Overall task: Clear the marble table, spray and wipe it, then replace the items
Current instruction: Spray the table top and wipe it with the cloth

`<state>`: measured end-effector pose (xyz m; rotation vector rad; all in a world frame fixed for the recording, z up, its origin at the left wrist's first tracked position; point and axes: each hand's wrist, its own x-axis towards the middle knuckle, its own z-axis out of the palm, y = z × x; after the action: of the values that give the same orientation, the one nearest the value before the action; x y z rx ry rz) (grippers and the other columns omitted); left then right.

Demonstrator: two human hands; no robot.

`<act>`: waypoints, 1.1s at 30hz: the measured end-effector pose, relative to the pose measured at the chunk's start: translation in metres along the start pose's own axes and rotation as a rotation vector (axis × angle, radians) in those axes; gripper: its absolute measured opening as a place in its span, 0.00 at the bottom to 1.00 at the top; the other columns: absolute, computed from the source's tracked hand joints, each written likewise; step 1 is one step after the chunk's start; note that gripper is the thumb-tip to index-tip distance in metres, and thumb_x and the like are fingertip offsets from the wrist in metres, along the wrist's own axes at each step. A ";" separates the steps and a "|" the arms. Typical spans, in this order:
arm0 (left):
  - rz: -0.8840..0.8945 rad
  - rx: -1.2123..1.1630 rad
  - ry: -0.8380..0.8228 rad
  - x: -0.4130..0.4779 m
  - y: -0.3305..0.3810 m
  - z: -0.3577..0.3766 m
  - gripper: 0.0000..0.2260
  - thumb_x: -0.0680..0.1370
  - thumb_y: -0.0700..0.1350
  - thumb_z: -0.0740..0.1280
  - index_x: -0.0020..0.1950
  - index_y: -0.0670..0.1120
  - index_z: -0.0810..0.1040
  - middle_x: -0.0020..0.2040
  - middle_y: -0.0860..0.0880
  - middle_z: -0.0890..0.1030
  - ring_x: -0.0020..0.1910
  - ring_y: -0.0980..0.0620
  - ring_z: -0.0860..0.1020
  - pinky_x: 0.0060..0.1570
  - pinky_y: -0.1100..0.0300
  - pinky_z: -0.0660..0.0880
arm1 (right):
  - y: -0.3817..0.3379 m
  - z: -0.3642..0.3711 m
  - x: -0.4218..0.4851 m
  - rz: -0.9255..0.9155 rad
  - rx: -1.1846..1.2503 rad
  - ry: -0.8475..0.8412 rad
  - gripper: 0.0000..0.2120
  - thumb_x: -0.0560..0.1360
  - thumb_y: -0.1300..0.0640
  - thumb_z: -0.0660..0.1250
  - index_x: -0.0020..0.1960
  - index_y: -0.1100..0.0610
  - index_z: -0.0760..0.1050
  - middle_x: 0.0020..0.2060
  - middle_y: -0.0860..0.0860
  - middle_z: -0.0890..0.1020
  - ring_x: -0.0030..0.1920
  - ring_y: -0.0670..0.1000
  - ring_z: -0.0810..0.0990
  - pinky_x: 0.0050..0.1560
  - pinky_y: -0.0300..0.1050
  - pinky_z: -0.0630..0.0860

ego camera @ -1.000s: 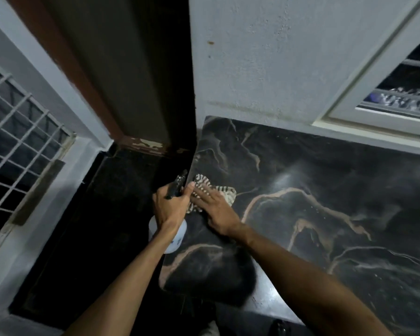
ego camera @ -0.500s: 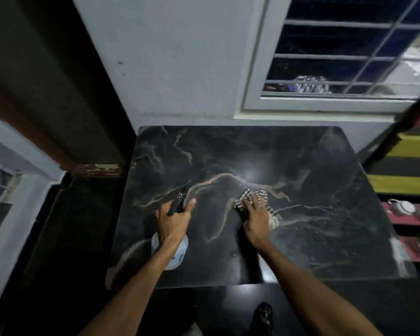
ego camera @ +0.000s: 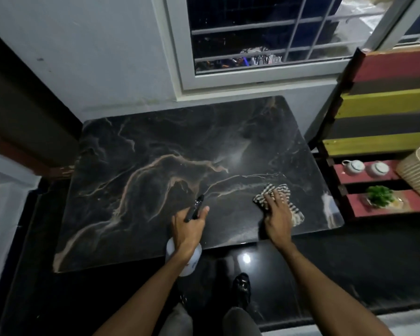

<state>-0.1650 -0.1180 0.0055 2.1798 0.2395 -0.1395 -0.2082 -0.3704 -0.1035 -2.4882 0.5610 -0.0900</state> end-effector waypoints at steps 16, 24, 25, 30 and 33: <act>-0.119 0.085 0.009 -0.015 -0.079 -0.055 0.25 0.73 0.55 0.75 0.25 0.49 0.65 0.24 0.50 0.73 0.31 0.46 0.77 0.39 0.54 0.75 | -0.096 0.078 -0.069 -0.446 -0.002 -0.247 0.40 0.64 0.67 0.58 0.76 0.51 0.66 0.80 0.50 0.58 0.80 0.55 0.52 0.78 0.53 0.53; -0.141 -0.042 0.052 0.034 -0.092 -0.114 0.20 0.73 0.52 0.76 0.29 0.45 0.72 0.30 0.50 0.79 0.35 0.49 0.78 0.39 0.61 0.66 | -0.181 0.131 -0.051 -0.259 0.006 -0.167 0.39 0.63 0.67 0.59 0.74 0.55 0.70 0.79 0.56 0.61 0.79 0.62 0.55 0.78 0.60 0.54; -0.135 -0.049 0.061 0.041 -0.090 -0.118 0.19 0.74 0.52 0.76 0.29 0.47 0.73 0.31 0.48 0.81 0.35 0.48 0.78 0.38 0.62 0.66 | -0.191 0.142 -0.057 -0.430 -0.020 -0.263 0.38 0.64 0.65 0.56 0.75 0.54 0.69 0.79 0.54 0.60 0.80 0.60 0.53 0.79 0.57 0.52; -0.109 -0.102 0.052 0.076 -0.088 -0.133 0.21 0.73 0.51 0.77 0.26 0.47 0.71 0.27 0.50 0.77 0.33 0.48 0.78 0.40 0.59 0.70 | -0.192 0.139 0.016 -0.323 -0.113 -0.198 0.36 0.65 0.64 0.60 0.74 0.51 0.70 0.79 0.52 0.62 0.78 0.61 0.60 0.76 0.60 0.57; -0.094 -0.092 0.054 0.093 -0.078 -0.136 0.23 0.73 0.53 0.76 0.25 0.51 0.68 0.25 0.55 0.74 0.31 0.49 0.76 0.39 0.57 0.72 | -0.221 0.150 0.030 -0.226 -0.049 -0.151 0.35 0.64 0.66 0.62 0.72 0.57 0.71 0.77 0.59 0.64 0.76 0.67 0.59 0.76 0.63 0.57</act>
<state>-0.0897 0.0486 0.0052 2.0832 0.3720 -0.1200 -0.0712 -0.1393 -0.1067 -2.5713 0.2203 0.0242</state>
